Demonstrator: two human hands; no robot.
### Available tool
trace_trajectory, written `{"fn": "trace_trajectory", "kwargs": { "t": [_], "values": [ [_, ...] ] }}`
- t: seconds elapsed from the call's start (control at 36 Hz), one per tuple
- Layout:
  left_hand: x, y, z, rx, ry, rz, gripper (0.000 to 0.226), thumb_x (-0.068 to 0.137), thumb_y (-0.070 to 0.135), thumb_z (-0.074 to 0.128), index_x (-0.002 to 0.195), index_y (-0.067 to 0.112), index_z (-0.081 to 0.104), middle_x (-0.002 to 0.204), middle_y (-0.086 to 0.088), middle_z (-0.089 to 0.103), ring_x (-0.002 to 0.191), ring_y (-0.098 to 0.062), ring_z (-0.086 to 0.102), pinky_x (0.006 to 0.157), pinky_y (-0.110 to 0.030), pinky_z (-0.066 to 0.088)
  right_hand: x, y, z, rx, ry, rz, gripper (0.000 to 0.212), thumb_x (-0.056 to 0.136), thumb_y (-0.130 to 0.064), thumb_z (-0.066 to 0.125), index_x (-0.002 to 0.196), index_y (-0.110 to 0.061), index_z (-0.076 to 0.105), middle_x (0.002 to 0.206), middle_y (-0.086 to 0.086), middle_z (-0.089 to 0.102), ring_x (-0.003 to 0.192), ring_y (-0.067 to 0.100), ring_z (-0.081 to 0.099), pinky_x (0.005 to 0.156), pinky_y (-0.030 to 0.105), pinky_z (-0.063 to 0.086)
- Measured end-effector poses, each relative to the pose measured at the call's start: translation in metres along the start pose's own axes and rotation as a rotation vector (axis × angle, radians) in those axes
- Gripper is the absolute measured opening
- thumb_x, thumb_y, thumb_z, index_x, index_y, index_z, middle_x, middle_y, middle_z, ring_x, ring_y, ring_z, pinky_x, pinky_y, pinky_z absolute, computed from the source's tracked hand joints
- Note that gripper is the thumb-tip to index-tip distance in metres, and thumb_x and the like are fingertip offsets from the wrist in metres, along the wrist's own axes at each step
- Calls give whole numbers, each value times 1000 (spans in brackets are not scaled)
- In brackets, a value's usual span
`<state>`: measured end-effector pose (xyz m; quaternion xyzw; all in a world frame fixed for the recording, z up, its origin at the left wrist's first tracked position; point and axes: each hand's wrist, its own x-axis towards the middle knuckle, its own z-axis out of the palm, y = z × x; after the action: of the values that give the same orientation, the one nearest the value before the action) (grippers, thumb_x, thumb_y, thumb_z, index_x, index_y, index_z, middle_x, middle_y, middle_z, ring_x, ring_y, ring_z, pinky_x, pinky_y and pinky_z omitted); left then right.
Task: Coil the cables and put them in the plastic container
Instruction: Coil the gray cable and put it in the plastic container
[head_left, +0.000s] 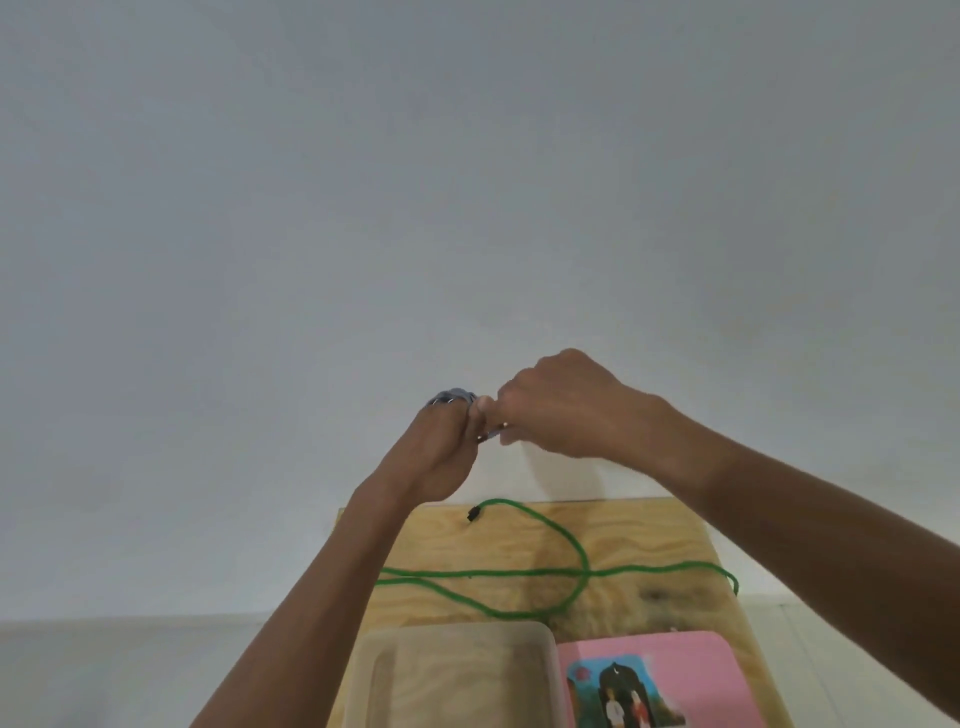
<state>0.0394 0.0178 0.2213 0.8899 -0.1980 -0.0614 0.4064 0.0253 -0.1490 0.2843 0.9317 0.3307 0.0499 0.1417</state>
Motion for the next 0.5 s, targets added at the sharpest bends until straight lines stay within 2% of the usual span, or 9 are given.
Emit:
{"fn": "trace_trajectory", "kwargs": {
  "t": [0.06, 0.17, 0.19, 0.25, 0.31, 0.36, 0.42, 0.47, 0.5],
  "values": [
    [-3, -5, -5, 6, -21, -36, 57, 108, 37, 28, 78, -2, 58, 76, 2, 49, 63, -15, 50, 62, -18, 38, 2, 18, 7, -44, 69, -56, 19, 101, -31, 48, 115, -30, 60, 105, -6, 64, 91, 26, 65, 55, 29, 27],
    [-18, -14, -9, -64, -107, -45, 68, 101, 59, 27, 76, 8, 64, 58, 1, 57, 54, -13, 54, 61, -34, 47, -1, 50, 25, 39, 352, -100, 25, 98, -40, 51, 94, -26, 71, 77, -6, 67, 70, 23, 64, 48, 26, 33],
    [-21, -11, -8, -69, -129, -40, 69, 99, 62, 27, 73, 11, 65, 56, 2, 57, 55, -14, 55, 62, -39, 50, -1, 50, 28, 49, 422, -121, 29, 97, -42, 48, 91, -26, 71, 72, -7, 66, 67, 21, 62, 47, 26, 36],
    [-26, 0, -2, -104, -180, -11, 74, 98, 65, 29, 67, 8, 66, 52, 3, 57, 55, -15, 58, 60, -38, 51, 4, 45, 26, 115, 531, -146, 32, 96, -45, 46, 91, -26, 73, 74, -10, 69, 71, 19, 59, 53, 28, 41],
    [-30, 14, 4, -236, -194, 33, 83, 97, 67, 30, 73, -4, 64, 48, 2, 55, 52, -15, 54, 60, -33, 46, 9, 42, 18, 360, 540, -73, 30, 93, -47, 52, 95, -28, 75, 82, -13, 72, 80, 16, 57, 63, 30, 45],
    [-35, 28, 3, -396, -144, 97, 77, 99, 63, 32, 77, -4, 62, 47, -6, 51, 50, -22, 49, 62, -43, 49, 10, 39, 17, 741, 472, 46, 20, 92, -38, 62, 96, -24, 77, 87, -12, 74, 85, 7, 59, 74, 24, 48],
    [-36, 37, -2, -512, -67, 158, 70, 101, 56, 33, 78, -4, 60, 45, -6, 47, 46, -23, 45, 67, -55, 53, 8, 30, 20, 1140, 359, 97, 13, 94, -22, 64, 95, -18, 76, 85, -8, 74, 80, 0, 63, 76, 18, 48],
    [-37, 44, -7, -578, -5, 216, 67, 100, 57, 38, 76, -2, 59, 44, -3, 46, 43, -23, 41, 64, -61, 51, 5, 13, 26, 1438, 307, 108, 16, 98, -17, 57, 96, -14, 72, 77, -9, 72, 72, 9, 65, 71, 33, 52],
    [-37, 46, -9, -606, 20, 238, 68, 98, 59, 41, 75, -2, 59, 44, -2, 46, 42, -23, 39, 61, -60, 51, 4, 5, 28, 1557, 306, 116, 19, 100, -15, 53, 94, -13, 70, 71, -8, 70, 66, 13, 65, 68, 35, 52]
  ]
}}
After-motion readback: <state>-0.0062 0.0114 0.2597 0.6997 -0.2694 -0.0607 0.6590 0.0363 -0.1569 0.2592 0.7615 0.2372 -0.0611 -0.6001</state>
